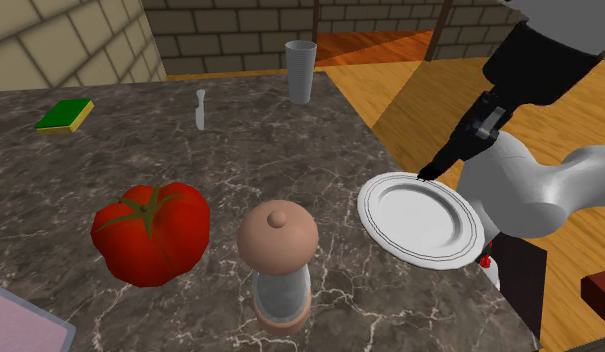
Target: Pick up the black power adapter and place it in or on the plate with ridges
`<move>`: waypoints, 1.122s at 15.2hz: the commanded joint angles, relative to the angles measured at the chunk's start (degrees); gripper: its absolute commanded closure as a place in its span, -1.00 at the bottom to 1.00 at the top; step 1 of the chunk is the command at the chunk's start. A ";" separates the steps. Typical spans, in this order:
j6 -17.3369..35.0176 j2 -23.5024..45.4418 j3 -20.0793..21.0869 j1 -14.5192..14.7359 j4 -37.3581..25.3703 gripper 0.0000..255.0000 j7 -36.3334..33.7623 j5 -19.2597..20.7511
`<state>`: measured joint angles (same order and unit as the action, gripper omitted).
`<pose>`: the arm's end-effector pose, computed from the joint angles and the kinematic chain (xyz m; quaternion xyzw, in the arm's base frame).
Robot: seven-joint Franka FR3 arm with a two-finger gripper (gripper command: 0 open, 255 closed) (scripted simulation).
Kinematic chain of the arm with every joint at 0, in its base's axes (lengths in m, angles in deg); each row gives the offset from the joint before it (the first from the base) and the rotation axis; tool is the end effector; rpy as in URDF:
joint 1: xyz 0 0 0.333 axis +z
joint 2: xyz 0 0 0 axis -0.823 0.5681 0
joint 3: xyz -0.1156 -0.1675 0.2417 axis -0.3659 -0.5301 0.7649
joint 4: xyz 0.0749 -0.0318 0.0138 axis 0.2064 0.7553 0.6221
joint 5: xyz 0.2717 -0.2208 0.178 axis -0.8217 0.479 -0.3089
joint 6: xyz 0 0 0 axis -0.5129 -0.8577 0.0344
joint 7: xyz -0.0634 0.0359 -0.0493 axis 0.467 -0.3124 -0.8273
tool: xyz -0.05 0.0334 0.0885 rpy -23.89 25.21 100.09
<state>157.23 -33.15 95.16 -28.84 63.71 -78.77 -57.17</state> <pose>0.0731 0.1961 0.6059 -0.9930 -0.0291 -0.1125 0.0193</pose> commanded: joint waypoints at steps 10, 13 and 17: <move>4.90 -5.02 2.72 2.40 10.08 1.00 -0.75 -2.69; 5.41 -5.44 3.01 2.73 11.04 1.00 -0.89 -2.95; 5.43 -5.42 2.99 2.79 11.04 1.00 -0.94 -2.92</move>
<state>162.39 -33.02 97.52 -28.40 74.07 -79.58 -59.83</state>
